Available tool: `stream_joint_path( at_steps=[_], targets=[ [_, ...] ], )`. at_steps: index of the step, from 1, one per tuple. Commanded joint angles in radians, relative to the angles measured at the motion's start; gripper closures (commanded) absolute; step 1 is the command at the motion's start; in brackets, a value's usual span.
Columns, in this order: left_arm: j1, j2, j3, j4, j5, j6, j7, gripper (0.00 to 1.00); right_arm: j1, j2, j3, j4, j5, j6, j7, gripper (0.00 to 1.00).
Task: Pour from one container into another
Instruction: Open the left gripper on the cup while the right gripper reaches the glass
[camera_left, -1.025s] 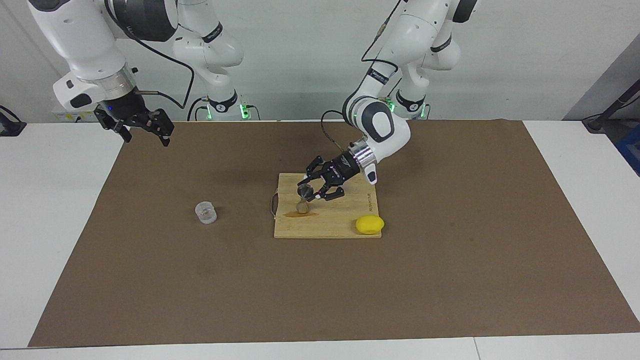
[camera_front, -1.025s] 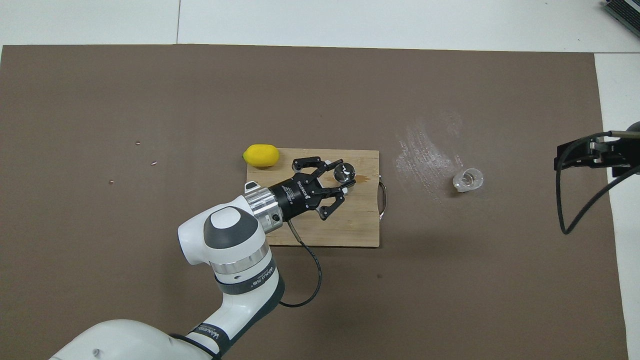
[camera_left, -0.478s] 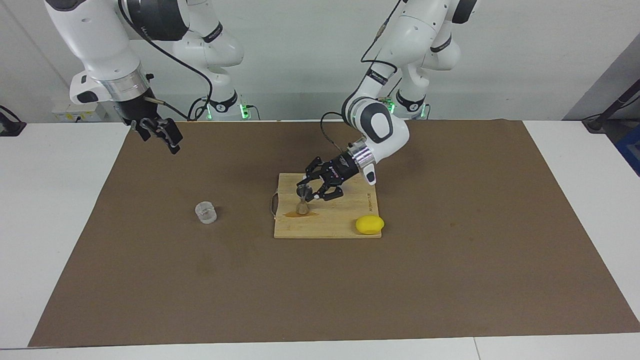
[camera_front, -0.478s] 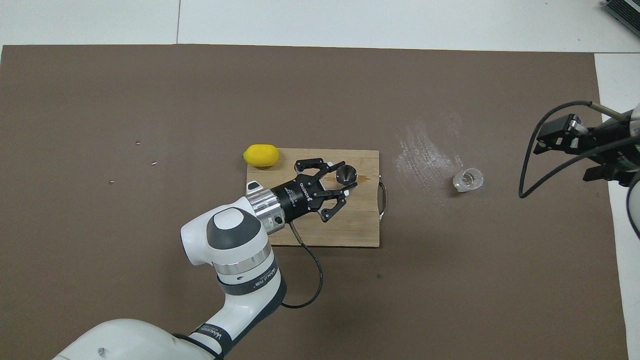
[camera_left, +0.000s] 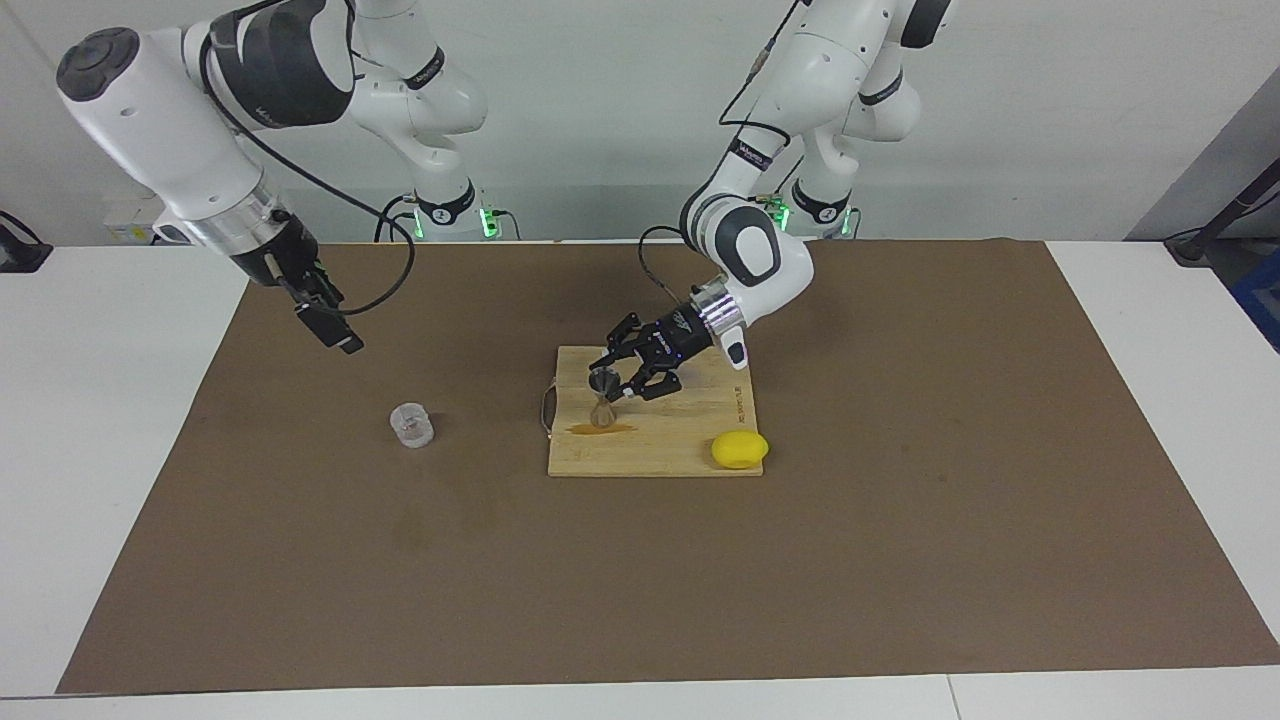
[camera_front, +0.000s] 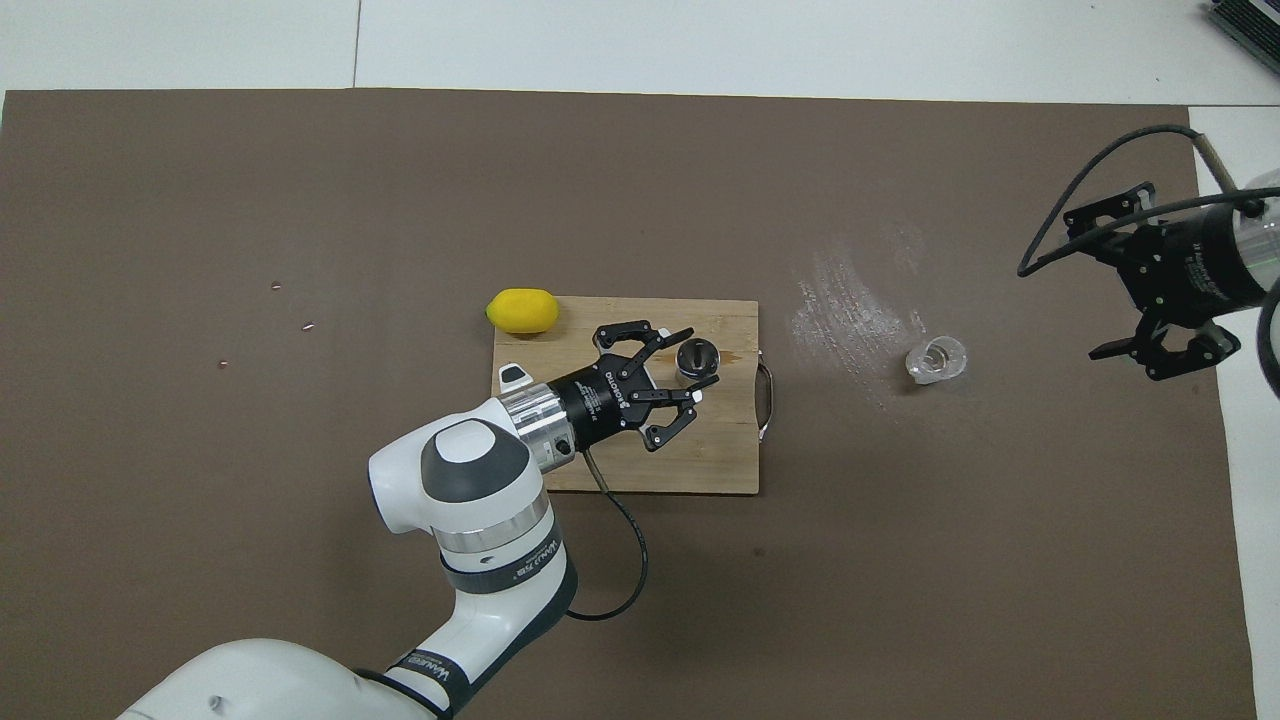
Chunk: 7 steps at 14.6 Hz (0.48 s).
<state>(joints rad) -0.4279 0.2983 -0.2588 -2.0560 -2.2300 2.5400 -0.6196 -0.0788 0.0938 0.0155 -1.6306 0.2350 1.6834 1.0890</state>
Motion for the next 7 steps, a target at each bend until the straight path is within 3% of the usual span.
stream_joint_path(
  at_steps=[1,4,7],
  targets=[
    [-0.023,-0.004,0.027,-0.009,-0.007,-0.014,0.024,0.00,-0.077,0.058,0.006,-0.020,0.110,0.030,0.071,0.01],
    [-0.023,-0.016,0.026,-0.010,-0.004,-0.014,0.037,0.00,-0.153,0.122,0.006,-0.057,0.237,0.032,0.071,0.00],
    [-0.040,-0.069,0.024,-0.022,-0.008,-0.006,0.038,0.00,-0.188,0.141,0.006,-0.168,0.326,0.108,0.036,0.00]
  ],
)
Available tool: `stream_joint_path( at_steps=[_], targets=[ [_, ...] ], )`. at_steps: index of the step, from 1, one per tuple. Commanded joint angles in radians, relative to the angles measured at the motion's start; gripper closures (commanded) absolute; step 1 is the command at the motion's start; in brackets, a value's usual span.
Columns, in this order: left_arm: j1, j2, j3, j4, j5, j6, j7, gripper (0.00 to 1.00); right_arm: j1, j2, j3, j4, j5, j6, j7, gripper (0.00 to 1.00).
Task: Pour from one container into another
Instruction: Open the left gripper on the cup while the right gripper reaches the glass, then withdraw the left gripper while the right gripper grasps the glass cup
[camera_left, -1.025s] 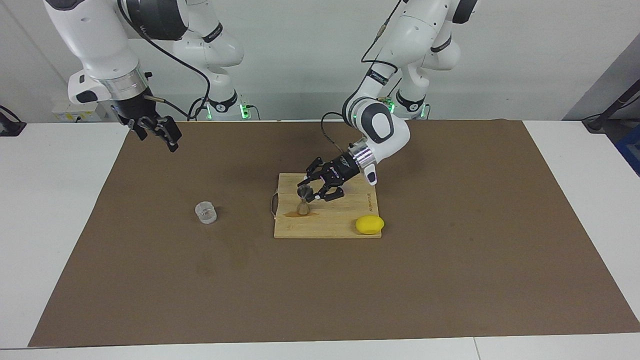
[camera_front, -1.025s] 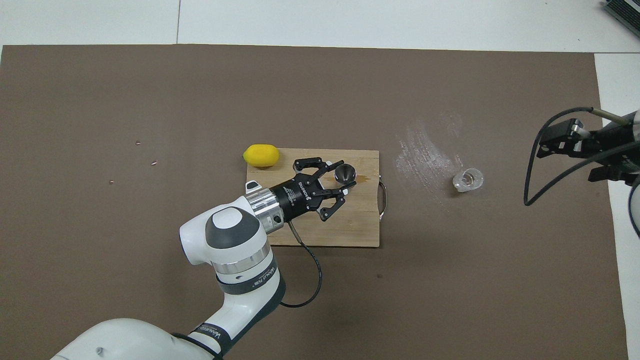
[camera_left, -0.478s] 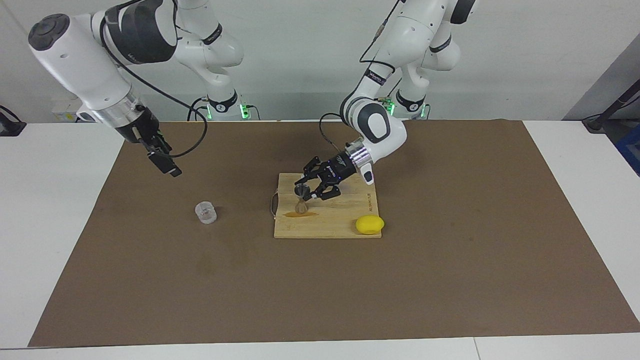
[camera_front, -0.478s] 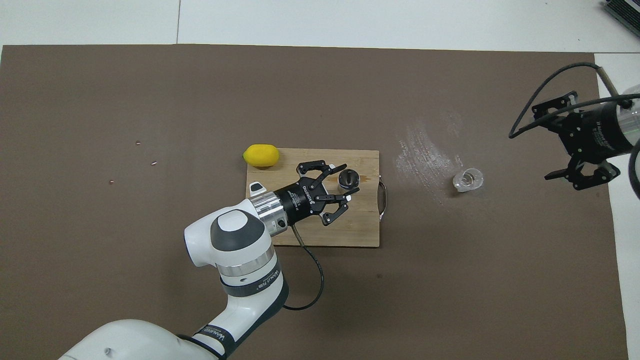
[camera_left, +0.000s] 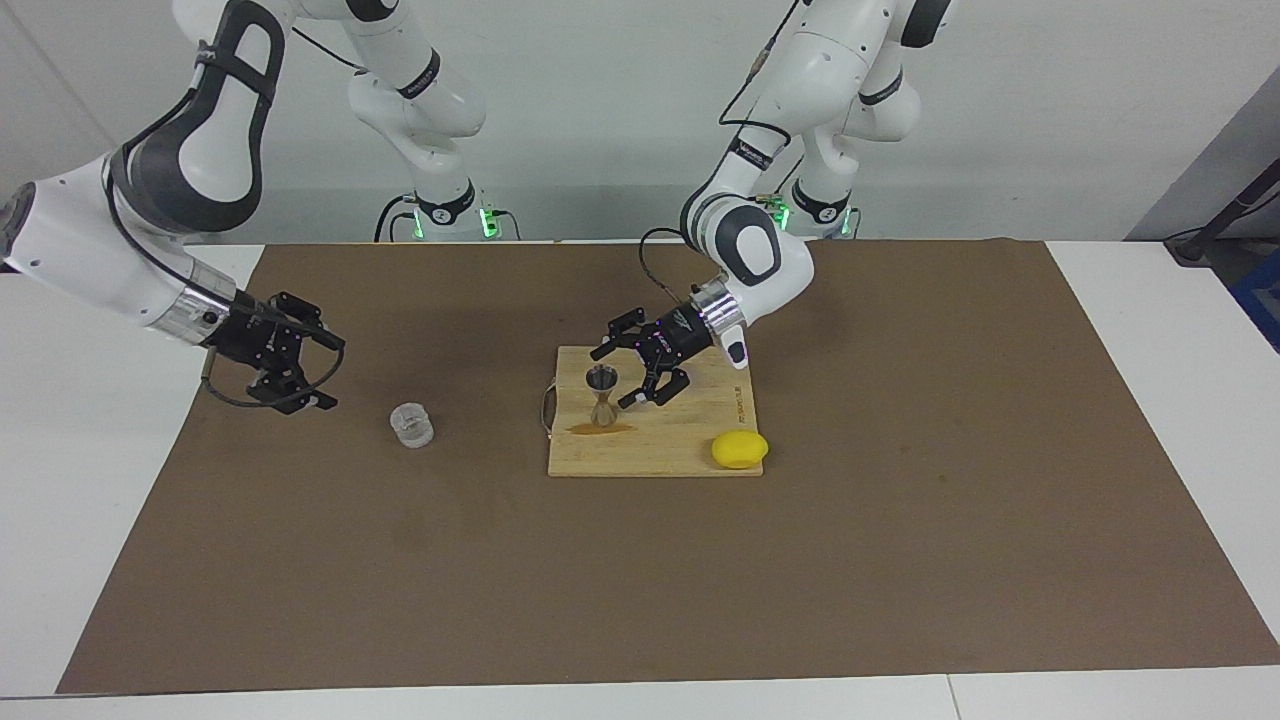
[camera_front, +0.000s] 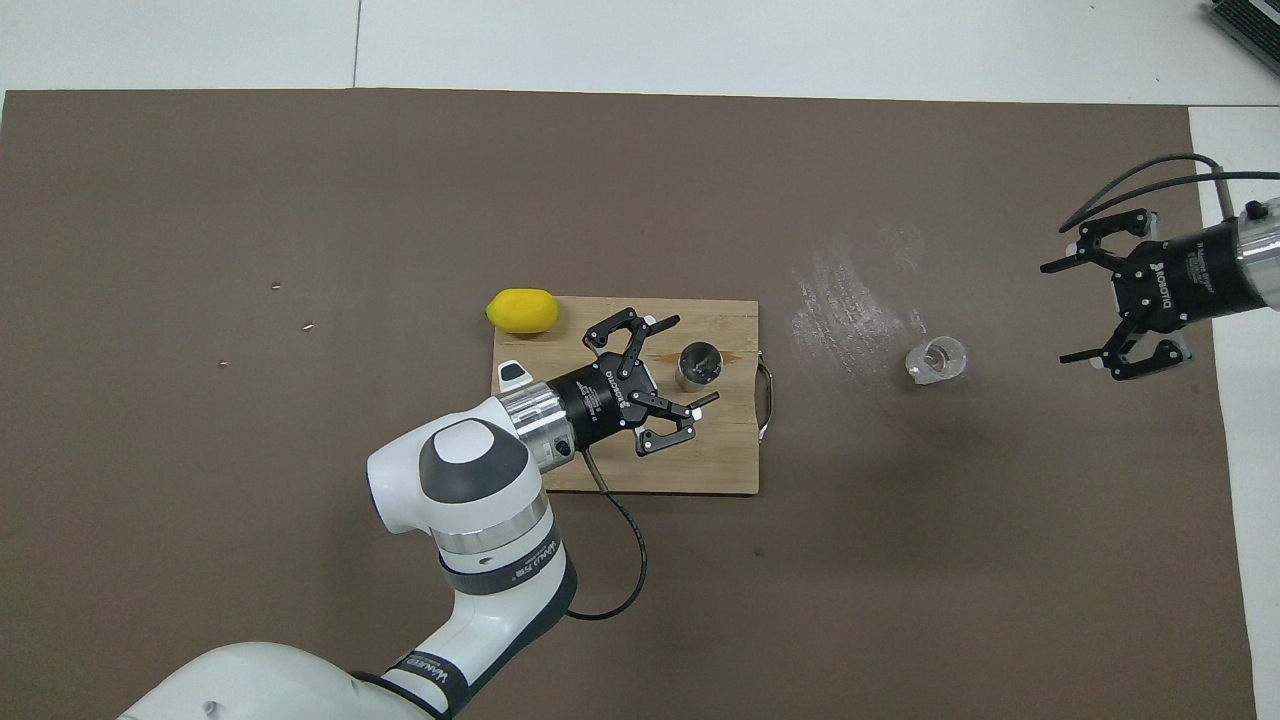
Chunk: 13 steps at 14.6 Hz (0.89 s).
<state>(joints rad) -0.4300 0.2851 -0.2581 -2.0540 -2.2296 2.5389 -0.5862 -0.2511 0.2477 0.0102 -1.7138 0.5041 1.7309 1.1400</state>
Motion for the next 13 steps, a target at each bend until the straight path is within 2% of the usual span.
stream_joint_path(
  at_steps=[1,4,8,11,13],
  targets=[
    [-0.036,-0.090,0.022,-0.038,-0.007,-0.003,0.005,0.00,-0.017,-0.005,0.011,-0.123,0.085,0.099,-0.044,0.00],
    [0.000,-0.168,0.025,-0.060,0.025,0.001,0.003,0.00,-0.028,0.021,0.011,-0.193,0.143,0.150,-0.112,0.00],
    [0.121,-0.169,0.025,-0.057,0.348,-0.029,-0.004,0.00,-0.080,0.157,0.011,-0.179,0.204,0.173,-0.291,0.00],
    [0.252,-0.167,0.026,-0.048,0.616,-0.089,-0.004,0.00,-0.076,0.186,0.013,-0.179,0.229,0.199,-0.321,0.00],
    [0.338,-0.162,0.028,0.001,0.819,-0.165,-0.010,0.00,-0.065,0.183,0.013,-0.210,0.238,0.213,-0.335,0.00]
  ],
)
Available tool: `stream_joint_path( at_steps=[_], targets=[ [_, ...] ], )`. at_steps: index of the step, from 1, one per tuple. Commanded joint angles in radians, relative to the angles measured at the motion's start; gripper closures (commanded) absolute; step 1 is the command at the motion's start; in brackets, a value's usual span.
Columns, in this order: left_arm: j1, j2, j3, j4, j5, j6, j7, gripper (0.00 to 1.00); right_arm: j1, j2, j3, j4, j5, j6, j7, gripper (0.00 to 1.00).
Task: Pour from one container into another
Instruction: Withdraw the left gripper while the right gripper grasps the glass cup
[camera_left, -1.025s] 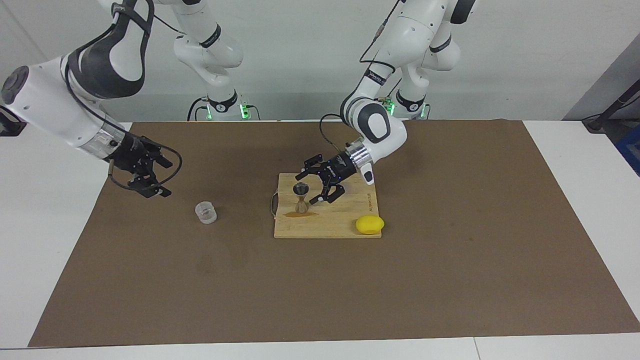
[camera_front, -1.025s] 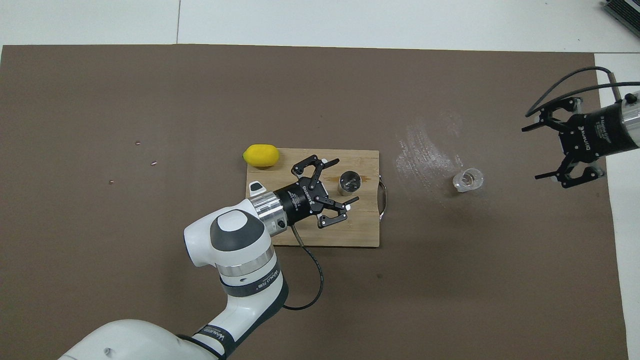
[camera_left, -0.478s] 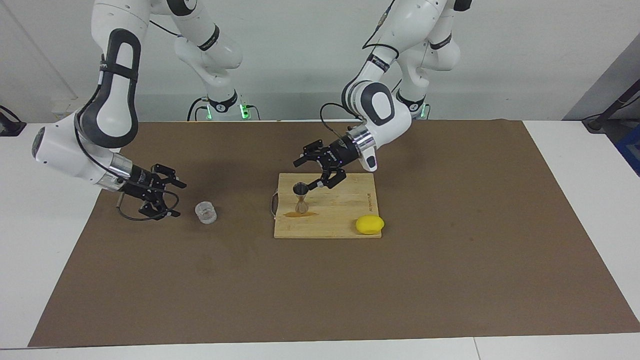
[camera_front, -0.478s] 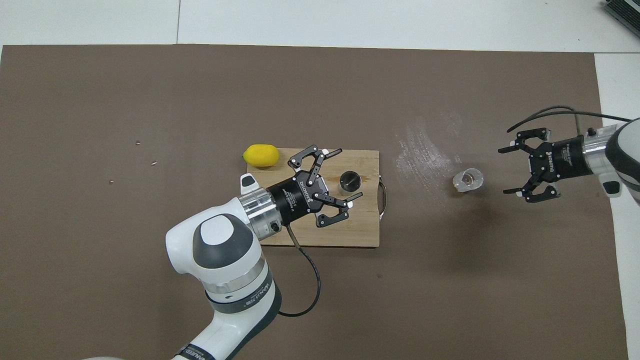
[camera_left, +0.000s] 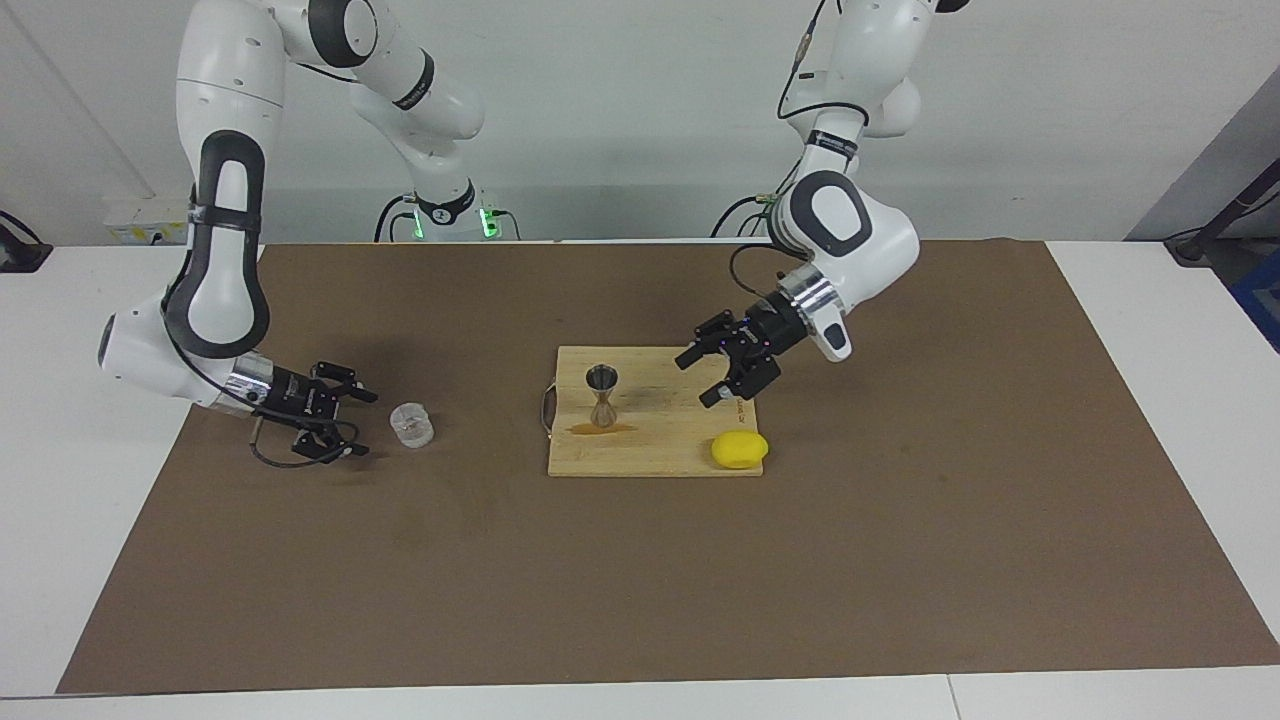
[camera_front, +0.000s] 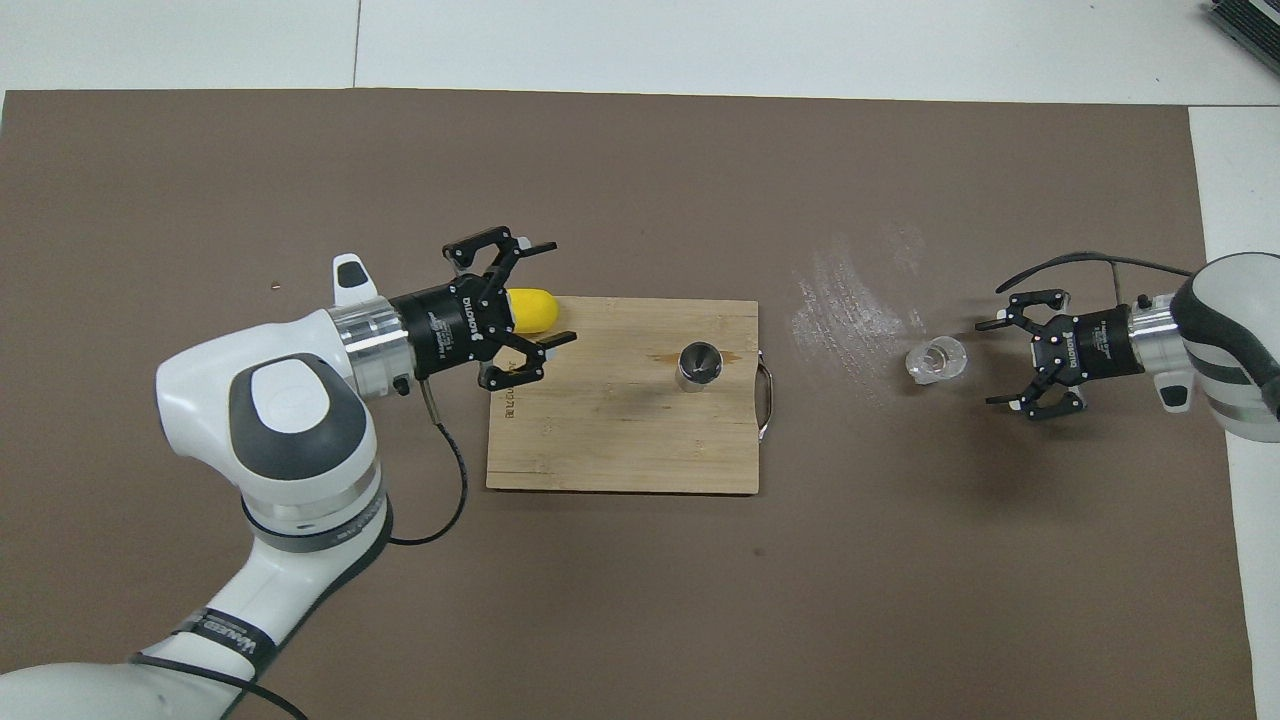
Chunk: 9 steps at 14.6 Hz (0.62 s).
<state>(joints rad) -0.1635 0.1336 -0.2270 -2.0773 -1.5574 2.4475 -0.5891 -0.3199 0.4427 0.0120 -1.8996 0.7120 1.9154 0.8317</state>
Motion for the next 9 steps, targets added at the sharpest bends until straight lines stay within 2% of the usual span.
stream_joint_path(
  at_steps=[1,4,6,9],
  targets=[
    [0.106,-0.003,-0.005,0.060,0.246,-0.100,-0.008,0.00,0.007,-0.015,0.014,-0.039,0.041,0.046,-0.031,0.00],
    [0.192,-0.002,-0.003,0.126,0.535,-0.163,-0.005,0.00,0.061,-0.018,0.014,-0.055,0.101,0.062,-0.032,0.00],
    [0.251,-0.002,-0.005,0.172,0.705,-0.188,0.002,0.00,0.062,-0.022,0.014,-0.074,0.101,0.062,-0.034,0.00],
    [0.306,-0.003,-0.005,0.268,0.960,-0.303,0.006,0.00,0.064,-0.025,0.016,-0.081,0.103,0.053,-0.034,0.00]
  ],
)
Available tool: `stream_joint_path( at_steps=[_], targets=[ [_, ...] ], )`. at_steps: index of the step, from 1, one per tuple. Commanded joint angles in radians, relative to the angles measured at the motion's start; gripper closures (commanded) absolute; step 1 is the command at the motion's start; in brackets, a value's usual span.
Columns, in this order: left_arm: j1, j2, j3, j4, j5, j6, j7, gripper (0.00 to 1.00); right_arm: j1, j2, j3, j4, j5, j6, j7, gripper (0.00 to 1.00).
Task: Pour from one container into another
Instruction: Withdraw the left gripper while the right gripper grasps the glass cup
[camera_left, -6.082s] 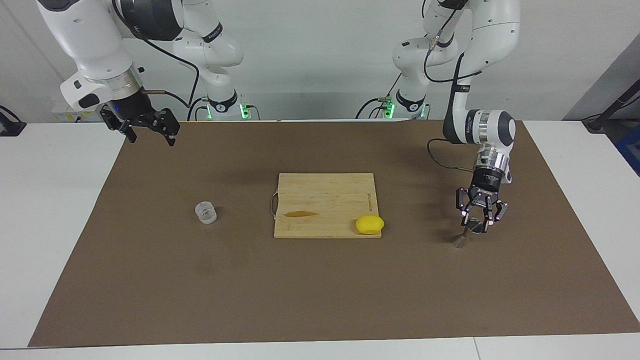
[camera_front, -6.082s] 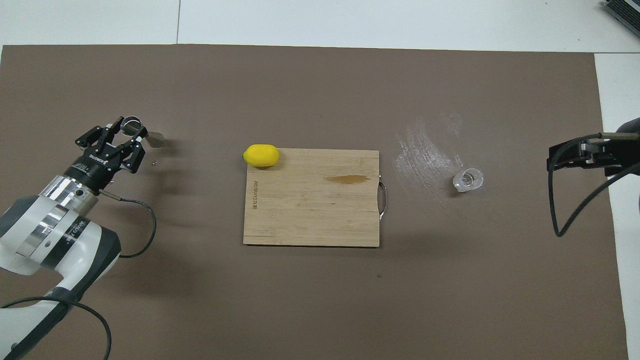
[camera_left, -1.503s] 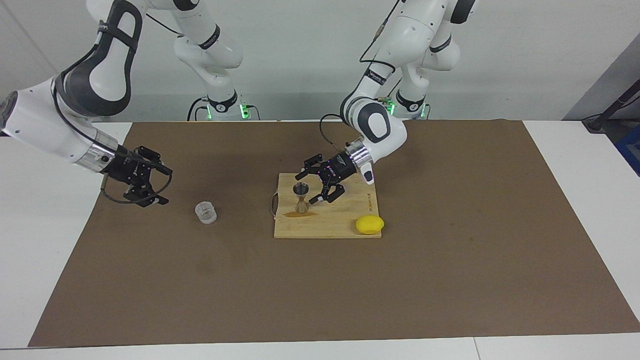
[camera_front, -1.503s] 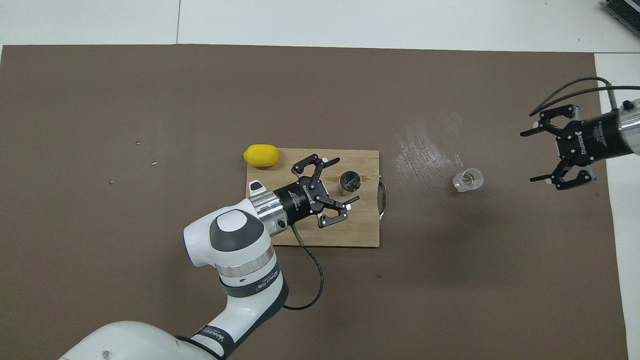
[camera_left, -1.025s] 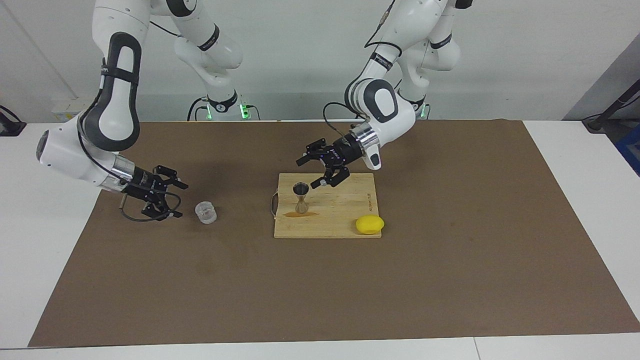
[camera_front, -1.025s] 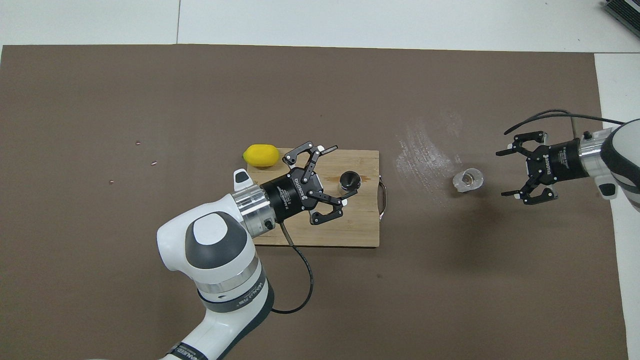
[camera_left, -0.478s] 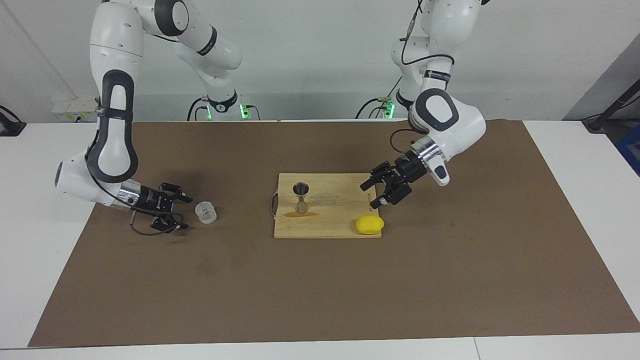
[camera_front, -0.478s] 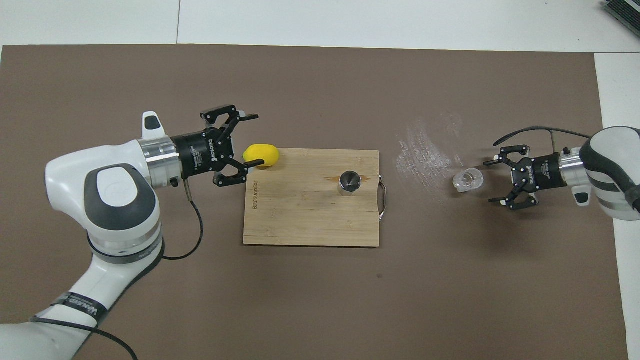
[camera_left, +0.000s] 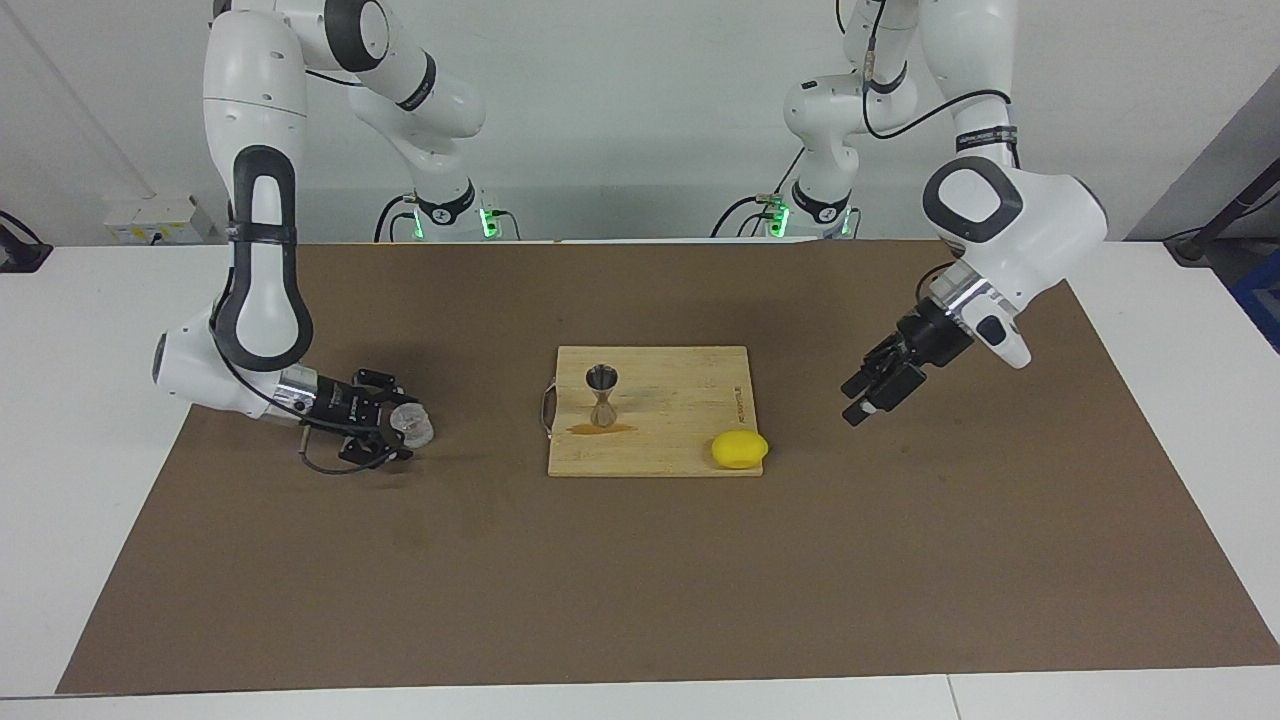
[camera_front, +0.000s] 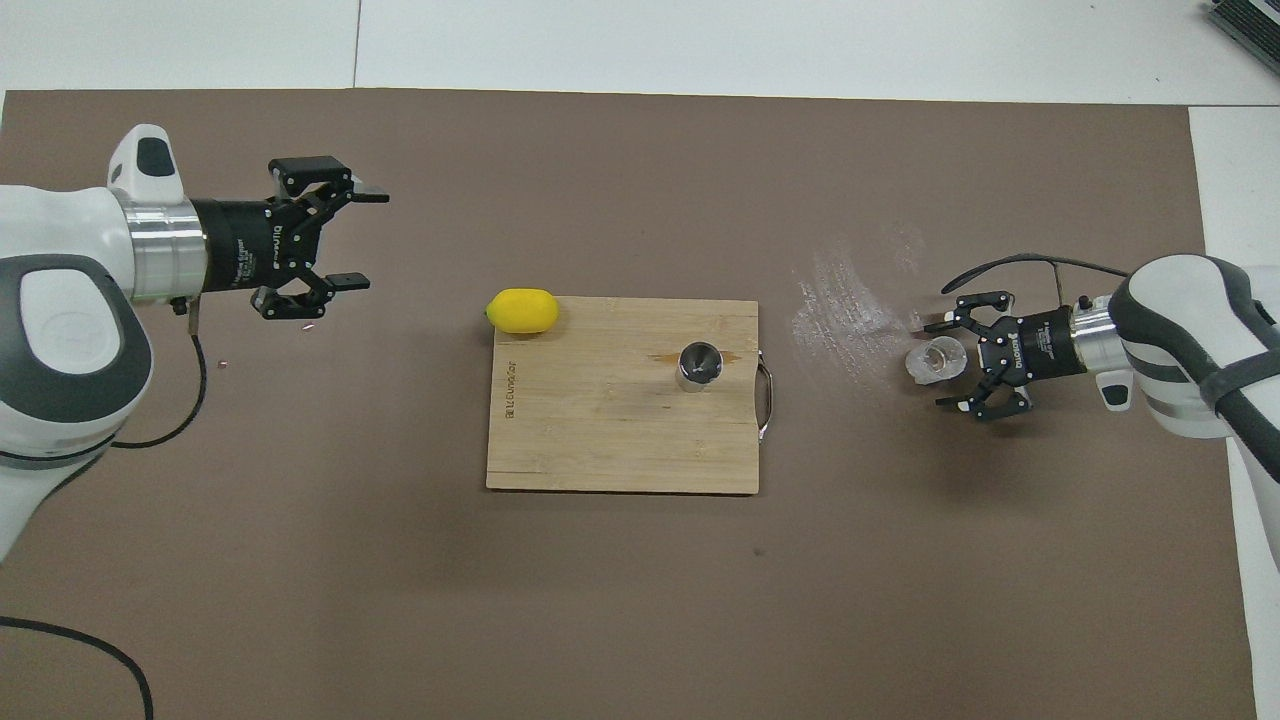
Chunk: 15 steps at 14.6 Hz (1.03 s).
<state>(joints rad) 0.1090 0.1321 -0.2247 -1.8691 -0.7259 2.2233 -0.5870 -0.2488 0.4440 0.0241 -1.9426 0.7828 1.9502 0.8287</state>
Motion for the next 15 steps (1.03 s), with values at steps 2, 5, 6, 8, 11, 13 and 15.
stream_joint_path(
  at_steps=[2,5,6,8,11,13,15],
  targets=[
    [0.060,-0.005,-0.008,0.120,0.338,-0.147,0.010,0.00,-0.007,-0.027,0.004,-0.038,0.032,0.013,-0.031,0.01],
    [0.070,-0.054,-0.005,0.130,0.468,-0.221,0.099,0.00,-0.009,-0.027,0.004,-0.029,0.032,0.004,-0.028,0.18],
    [0.080,-0.068,0.004,0.128,0.518,-0.264,0.142,0.00,-0.009,-0.027,0.004,-0.025,0.033,-0.002,-0.028,0.22],
    [0.084,-0.100,0.008,0.128,0.615,-0.344,0.308,0.00,-0.009,-0.027,0.004,-0.022,0.033,-0.002,-0.028,0.39],
    [0.095,-0.134,0.011,0.128,0.730,-0.428,0.494,0.00,-0.007,-0.027,0.004,-0.015,0.032,-0.004,-0.017,0.52],
    [0.097,-0.161,0.013,0.131,0.746,-0.508,0.570,0.00,0.012,-0.036,0.005,-0.013,0.032,-0.004,-0.002,0.87],
    [0.095,-0.195,0.013,0.134,0.747,-0.580,0.610,0.00,0.022,-0.047,0.005,-0.013,0.030,-0.001,0.035,1.00]
  ],
)
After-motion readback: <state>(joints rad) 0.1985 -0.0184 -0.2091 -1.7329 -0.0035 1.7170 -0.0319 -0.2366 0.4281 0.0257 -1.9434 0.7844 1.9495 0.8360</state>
